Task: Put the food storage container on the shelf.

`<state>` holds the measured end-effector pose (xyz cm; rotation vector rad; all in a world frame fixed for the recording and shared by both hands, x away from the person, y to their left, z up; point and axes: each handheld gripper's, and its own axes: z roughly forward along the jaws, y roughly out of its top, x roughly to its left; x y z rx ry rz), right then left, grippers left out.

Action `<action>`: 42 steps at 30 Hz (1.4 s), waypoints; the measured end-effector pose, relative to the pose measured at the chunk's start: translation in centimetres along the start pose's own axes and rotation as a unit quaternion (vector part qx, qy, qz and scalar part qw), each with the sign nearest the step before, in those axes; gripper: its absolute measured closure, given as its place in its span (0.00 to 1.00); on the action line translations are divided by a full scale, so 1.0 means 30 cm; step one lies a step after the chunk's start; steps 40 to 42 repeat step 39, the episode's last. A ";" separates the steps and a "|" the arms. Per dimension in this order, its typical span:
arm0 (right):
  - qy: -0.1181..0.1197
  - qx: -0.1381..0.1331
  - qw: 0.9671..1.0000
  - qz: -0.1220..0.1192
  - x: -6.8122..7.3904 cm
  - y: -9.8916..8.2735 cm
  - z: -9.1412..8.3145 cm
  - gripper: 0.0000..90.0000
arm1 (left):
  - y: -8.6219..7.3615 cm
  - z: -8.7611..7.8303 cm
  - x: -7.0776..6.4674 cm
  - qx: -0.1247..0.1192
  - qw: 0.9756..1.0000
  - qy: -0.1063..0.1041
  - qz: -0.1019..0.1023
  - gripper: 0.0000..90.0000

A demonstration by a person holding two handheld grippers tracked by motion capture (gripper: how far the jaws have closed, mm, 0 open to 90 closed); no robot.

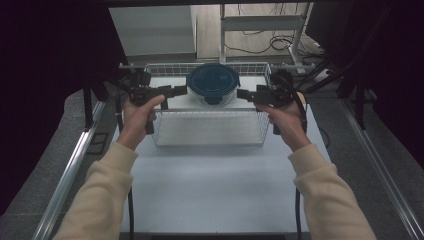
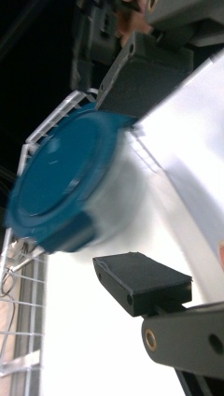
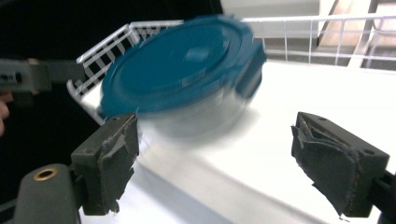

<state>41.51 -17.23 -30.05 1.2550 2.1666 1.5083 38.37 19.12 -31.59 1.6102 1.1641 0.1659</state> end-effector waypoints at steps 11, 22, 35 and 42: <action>-0.013 -0.007 0.997 -0.075 0.007 -0.327 -0.179 0.19 | -0.312 -0.138 -0.080 0.023 0.996 0.012 0.085 0.23; -0.016 0.039 0.997 -0.058 -0.075 -0.651 -0.203 0.20 | -0.613 -0.096 -0.014 0.085 0.990 0.064 0.089 0.23; -0.037 0.055 0.995 -0.077 -0.084 -0.729 -0.188 0.19 | -0.726 -0.071 0.044 0.090 0.991 0.080 0.066 0.23; -0.075 0.058 0.992 -0.085 -0.108 -0.761 -0.187 0.19 | -0.758 -0.062 0.070 0.100 0.988 0.097 0.067 0.23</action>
